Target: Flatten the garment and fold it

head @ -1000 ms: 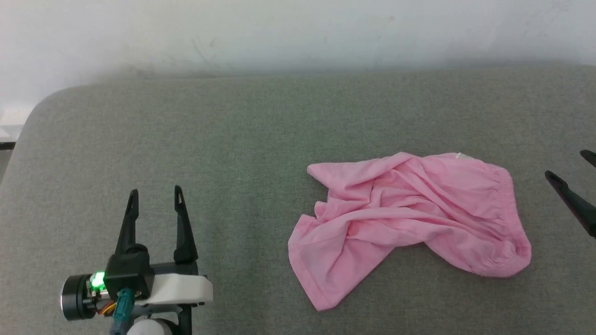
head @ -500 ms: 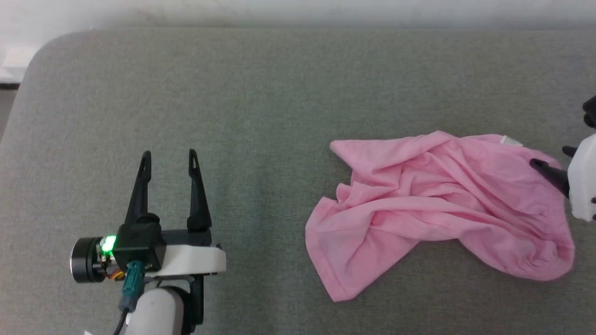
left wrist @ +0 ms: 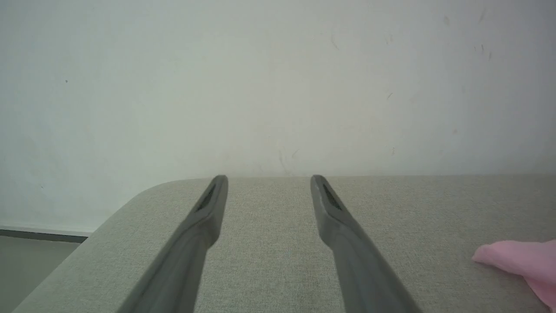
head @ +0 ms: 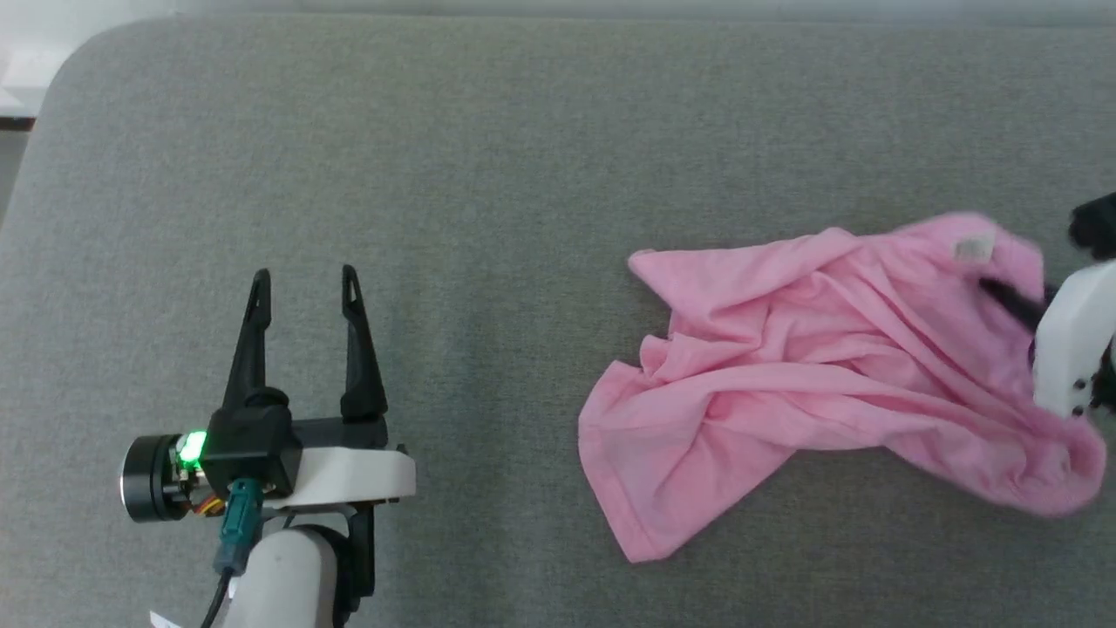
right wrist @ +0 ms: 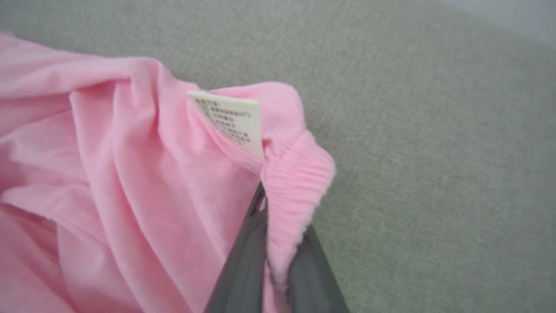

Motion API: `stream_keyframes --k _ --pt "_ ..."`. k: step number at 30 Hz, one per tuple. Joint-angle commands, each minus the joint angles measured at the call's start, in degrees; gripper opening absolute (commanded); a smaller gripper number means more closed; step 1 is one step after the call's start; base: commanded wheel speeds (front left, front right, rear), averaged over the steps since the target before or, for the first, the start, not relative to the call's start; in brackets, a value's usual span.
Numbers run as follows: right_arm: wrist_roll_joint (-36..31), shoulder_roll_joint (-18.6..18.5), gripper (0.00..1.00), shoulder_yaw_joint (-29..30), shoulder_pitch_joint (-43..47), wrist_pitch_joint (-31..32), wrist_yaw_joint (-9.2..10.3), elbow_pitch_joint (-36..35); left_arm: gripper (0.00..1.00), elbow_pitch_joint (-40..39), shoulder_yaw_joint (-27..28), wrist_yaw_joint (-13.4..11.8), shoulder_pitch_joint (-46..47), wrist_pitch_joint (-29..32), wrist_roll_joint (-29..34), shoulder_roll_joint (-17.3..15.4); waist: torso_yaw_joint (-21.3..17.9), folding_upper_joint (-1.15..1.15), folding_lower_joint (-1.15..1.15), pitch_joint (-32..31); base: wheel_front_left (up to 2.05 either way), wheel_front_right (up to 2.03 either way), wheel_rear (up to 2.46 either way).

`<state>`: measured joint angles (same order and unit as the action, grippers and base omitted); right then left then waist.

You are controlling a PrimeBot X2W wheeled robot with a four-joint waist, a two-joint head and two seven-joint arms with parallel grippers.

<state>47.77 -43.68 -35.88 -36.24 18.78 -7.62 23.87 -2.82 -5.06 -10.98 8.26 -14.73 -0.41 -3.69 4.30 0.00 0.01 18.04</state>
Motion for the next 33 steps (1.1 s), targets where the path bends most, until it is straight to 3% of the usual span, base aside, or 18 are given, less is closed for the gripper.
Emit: stream_keyframes --k 1,5,8,14,15,16,24,28,33 --pt "0.75 -0.78 0.0 0.57 -1.68 -1.61 0.13 -0.59 1.0 -0.09 0.23 -0.36 0.51 -0.27 -0.04 -0.25 -1.02 0.0 -0.01 -0.83 0.0 0.0 0.0" --pt "2.29 -3.25 0.0 3.09 -4.76 -7.71 0.13 -0.68 1.0 -0.4 -0.06 -0.21 0.75 -0.27 0.01 -0.25 -1.43 0.0 -0.01 -0.66 0.0 0.0 0.0" --pt "3.07 -3.8 0.0 4.71 -5.5 -8.95 0.13 3.09 1.0 -0.62 -0.51 -0.07 1.16 -0.27 0.01 -0.2 -1.29 0.0 -0.01 0.03 0.0 0.0 0.0" --pt "2.89 0.57 0.0 4.78 -4.92 -7.04 0.13 16.37 1.0 -0.54 -1.06 0.31 2.12 -0.27 -0.15 -0.13 -0.73 0.0 -0.01 1.44 0.0 0.0 0.0" --pt "2.35 1.43 0.69 5.16 -5.24 -7.92 0.13 18.7 1.0 -0.48 -1.19 0.4 2.29 -0.27 -0.11 -0.12 -0.6 0.0 -0.01 1.46 0.0 0.0 0.0" --pt "1.21 2.08 1.0 5.2 -5.68 -9.54 0.13 20.37 1.0 -0.43 -1.34 0.5 2.47 -0.27 0.02 -0.17 -0.44 0.0 -0.01 1.4 0.0 0.0 0.0" --pt "-11.23 2.59 1.0 6.61 -10.08 -29.13 0.13 25.57 1.0 -0.51 -3.96 2.56 3.5 -0.27 0.97 -1.53 -0.79 0.0 -0.01 -2.47 0.0 0.0 0.0" --pt "-14.9 3.61 1.0 10.33 -9.9 -33.11 0.13 22.85 1.0 0.65 -8.38 6.04 4.6 -0.27 1.68 -2.59 -1.92 0.0 -0.01 -4.81 0.0 0.0 0.0" --pt "-19.41 6.13 1.0 16.54 -4.79 -33.73 0.13 12.55 1.0 6.66 -16.11 12.26 7.77 -0.27 3.91 -4.22 -3.55 0.0 -0.01 -6.83 0.0 0.0 0.0"
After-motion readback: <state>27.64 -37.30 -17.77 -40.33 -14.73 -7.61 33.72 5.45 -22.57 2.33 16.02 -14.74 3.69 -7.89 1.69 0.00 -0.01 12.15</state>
